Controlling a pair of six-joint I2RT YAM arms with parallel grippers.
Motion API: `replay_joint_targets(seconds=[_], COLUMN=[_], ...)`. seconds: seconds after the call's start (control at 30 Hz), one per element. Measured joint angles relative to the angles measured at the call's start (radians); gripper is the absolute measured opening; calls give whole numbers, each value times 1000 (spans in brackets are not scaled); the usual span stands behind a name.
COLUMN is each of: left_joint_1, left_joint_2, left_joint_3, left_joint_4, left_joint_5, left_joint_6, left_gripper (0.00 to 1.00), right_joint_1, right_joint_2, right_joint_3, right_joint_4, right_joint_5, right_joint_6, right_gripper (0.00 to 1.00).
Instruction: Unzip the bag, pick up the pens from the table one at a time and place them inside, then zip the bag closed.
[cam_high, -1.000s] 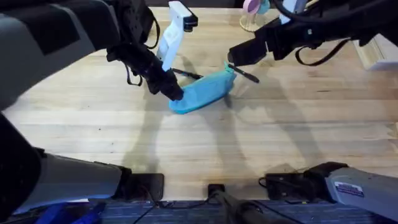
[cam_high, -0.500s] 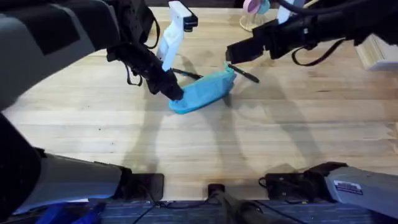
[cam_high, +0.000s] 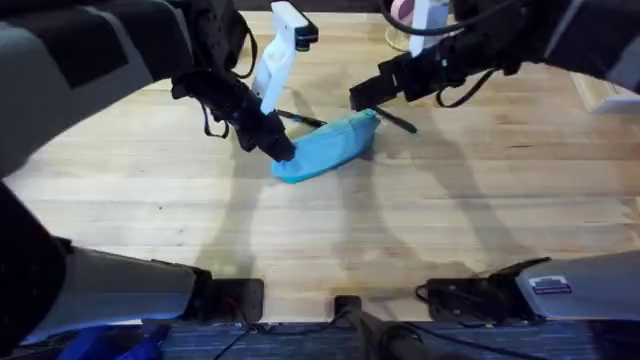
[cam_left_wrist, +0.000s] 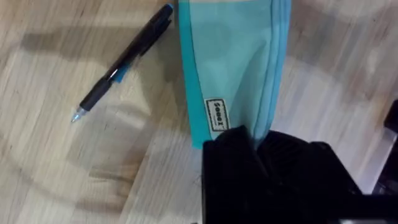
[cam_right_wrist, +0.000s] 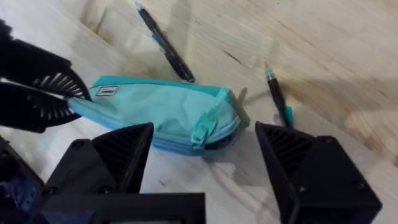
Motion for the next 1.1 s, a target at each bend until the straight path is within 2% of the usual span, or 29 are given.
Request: replay_joint_targets(seconds=[0.4,0.67,0.73,1.1], left_joint_1=[0,0,0,0], left_joint_2=[0,0,0,0], left_joint_3=[0,0,0,0], left_joint_4=[0,0,0,0], left_joint_5=[0,0,0,0], left_joint_6=[0,0,0,0], left_gripper=[43,43,43,43], right_joint_1=[0,18,21,21], right_joint_2=[78,112,113,113], right_joint_3=[0,0,0,0], right_joint_4=[41,51,52,51], right_joint_5=[0,0,0,0], right_joint_6=[0,4,4,8], right_gripper=[992,894,839,371])
